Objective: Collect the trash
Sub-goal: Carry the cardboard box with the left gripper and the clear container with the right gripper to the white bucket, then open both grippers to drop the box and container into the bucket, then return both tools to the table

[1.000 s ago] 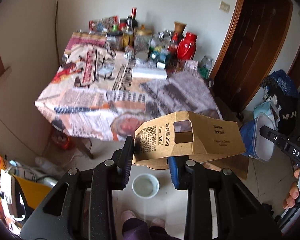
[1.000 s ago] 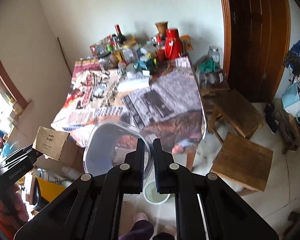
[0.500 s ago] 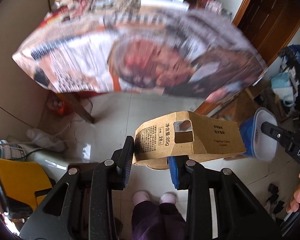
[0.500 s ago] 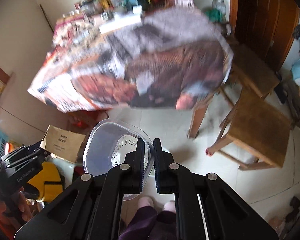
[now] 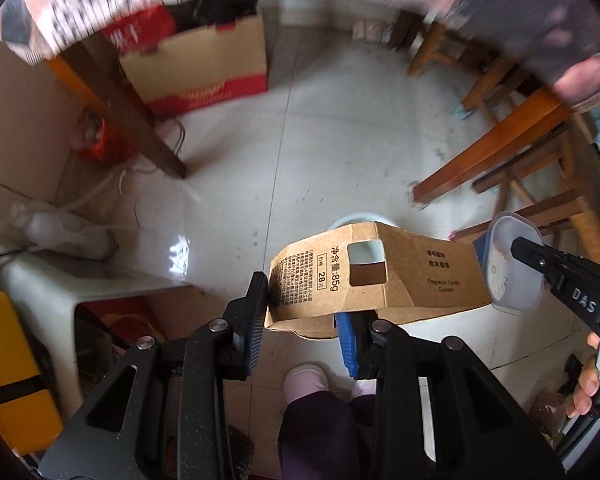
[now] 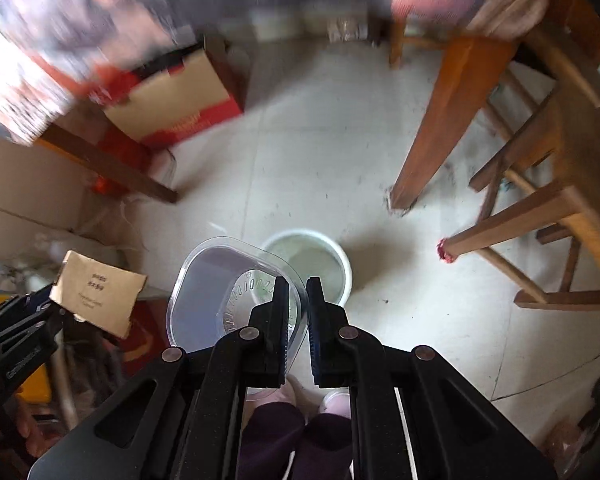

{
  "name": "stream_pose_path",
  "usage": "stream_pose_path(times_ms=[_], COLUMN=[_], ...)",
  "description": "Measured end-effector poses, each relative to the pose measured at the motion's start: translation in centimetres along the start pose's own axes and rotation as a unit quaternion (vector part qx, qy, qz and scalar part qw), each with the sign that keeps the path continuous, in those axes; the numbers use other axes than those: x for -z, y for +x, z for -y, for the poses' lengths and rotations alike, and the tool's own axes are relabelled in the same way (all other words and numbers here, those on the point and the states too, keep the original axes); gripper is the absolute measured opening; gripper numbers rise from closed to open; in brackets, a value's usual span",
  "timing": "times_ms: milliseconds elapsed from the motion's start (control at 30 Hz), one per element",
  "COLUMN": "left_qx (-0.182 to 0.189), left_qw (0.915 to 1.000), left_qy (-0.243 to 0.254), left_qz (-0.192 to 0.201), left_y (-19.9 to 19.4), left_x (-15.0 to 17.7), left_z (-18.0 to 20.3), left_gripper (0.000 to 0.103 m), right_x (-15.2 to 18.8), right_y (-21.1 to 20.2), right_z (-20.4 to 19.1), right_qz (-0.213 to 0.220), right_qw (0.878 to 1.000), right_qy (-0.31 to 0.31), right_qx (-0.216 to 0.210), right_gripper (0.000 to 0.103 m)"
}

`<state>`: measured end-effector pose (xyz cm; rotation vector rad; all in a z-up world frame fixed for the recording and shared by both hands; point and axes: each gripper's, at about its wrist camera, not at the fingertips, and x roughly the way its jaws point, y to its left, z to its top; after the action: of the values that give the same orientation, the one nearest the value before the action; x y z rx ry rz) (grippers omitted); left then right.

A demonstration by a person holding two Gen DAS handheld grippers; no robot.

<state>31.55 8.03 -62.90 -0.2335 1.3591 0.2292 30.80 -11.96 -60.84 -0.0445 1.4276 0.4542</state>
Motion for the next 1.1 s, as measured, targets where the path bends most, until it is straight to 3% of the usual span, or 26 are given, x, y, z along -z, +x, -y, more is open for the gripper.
stream_pose_path(times_ms=[233,300,367,700,900,1100], left_qx=[-0.007,-0.009,-0.011,0.008,0.039,0.043], left_qw=[0.9992,0.9991,0.9991,0.9976,0.9932,0.9925], left_qy=[-0.025,-0.022,-0.013,0.029,0.043,0.061], left_qz=[-0.03,-0.034,-0.039,-0.063,-0.101,-0.097], left_y=[8.1,9.3,10.3,14.4,16.2,12.8], left_x=[1.4,1.6,1.8,0.7,-0.3,-0.8], left_z=[-1.5,-1.2,-0.8,3.4,6.9,8.0], left_gripper=[0.032,0.032,0.032,0.032,0.035,0.038], right_x=[-0.2,-0.2,0.0,0.3,-0.4,-0.9], right_y=[7.0,8.3,8.7,5.2,3.3,0.5], right_z=[-0.9,-0.6,-0.1,1.8,2.8,2.9], right_qz=[-0.032,-0.051,-0.046,-0.001,0.017,0.024], right_qw=[0.999,0.998,0.998,1.0,0.999,0.999], right_qy=[-0.005,0.012,0.033,0.022,0.017,0.03], right_qx=[-0.006,-0.025,-0.035,0.011,0.029,0.021], right_gripper=[0.011,0.037,0.046,0.046,0.046,0.046])
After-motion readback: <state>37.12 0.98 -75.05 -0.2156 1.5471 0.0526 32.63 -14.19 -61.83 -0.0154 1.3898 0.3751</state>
